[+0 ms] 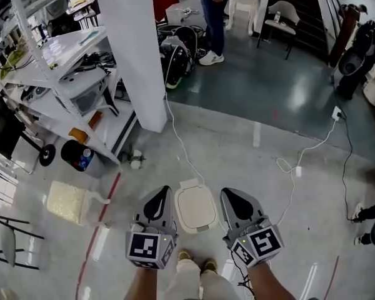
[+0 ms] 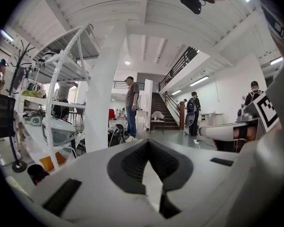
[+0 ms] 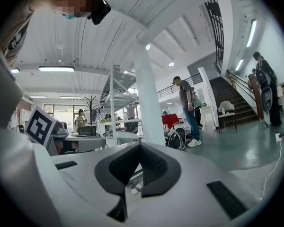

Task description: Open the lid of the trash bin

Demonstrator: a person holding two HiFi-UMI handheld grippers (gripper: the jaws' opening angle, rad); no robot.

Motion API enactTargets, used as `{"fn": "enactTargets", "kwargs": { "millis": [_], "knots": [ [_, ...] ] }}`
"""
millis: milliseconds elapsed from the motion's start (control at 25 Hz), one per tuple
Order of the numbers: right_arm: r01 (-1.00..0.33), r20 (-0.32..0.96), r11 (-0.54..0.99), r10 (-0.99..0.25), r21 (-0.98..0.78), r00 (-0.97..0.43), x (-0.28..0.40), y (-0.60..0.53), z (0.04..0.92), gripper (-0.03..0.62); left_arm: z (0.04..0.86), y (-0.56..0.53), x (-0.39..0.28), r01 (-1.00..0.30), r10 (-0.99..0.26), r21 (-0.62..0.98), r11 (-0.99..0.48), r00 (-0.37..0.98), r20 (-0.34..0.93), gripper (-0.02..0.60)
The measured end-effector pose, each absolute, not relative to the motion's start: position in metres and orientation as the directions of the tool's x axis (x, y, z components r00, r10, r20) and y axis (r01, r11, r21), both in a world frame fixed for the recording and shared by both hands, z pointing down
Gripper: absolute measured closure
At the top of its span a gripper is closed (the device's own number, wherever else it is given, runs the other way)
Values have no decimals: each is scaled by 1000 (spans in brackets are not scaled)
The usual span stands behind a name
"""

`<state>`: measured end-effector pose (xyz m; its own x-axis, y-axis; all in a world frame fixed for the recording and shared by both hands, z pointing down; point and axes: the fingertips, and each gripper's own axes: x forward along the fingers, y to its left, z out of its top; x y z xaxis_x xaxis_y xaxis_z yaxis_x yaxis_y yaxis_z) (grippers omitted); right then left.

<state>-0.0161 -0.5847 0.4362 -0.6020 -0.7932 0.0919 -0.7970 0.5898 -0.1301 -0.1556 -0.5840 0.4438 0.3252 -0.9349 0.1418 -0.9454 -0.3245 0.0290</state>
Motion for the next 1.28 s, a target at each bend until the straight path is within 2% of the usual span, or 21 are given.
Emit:
{"fn": "enactTargets", "kwargs": {
  "millis": [480, 880, 1120, 1280],
  "knots": [
    [-798, 174, 572, -781, -188, -600, -18, -561, 515, 559, 518, -565, -153, -945, -919, 35, -325, 325, 225, 594],
    [-797, 195, 578, -773, -174, -603, -29, -578, 534, 559, 544, -554, -148, -943, -910, 56, -327, 330, 250, 595],
    [-797, 280, 581, -747, -163, -603, -49, -605, 584, 559, 560, -550, -154, -944, -896, 78, -321, 329, 297, 594],
    [-809, 375, 564, -723, -163, -580, -55, -620, 632, 559, 568, -550, -158, -944, -904, 73, -321, 328, 275, 595]
  ]
}}
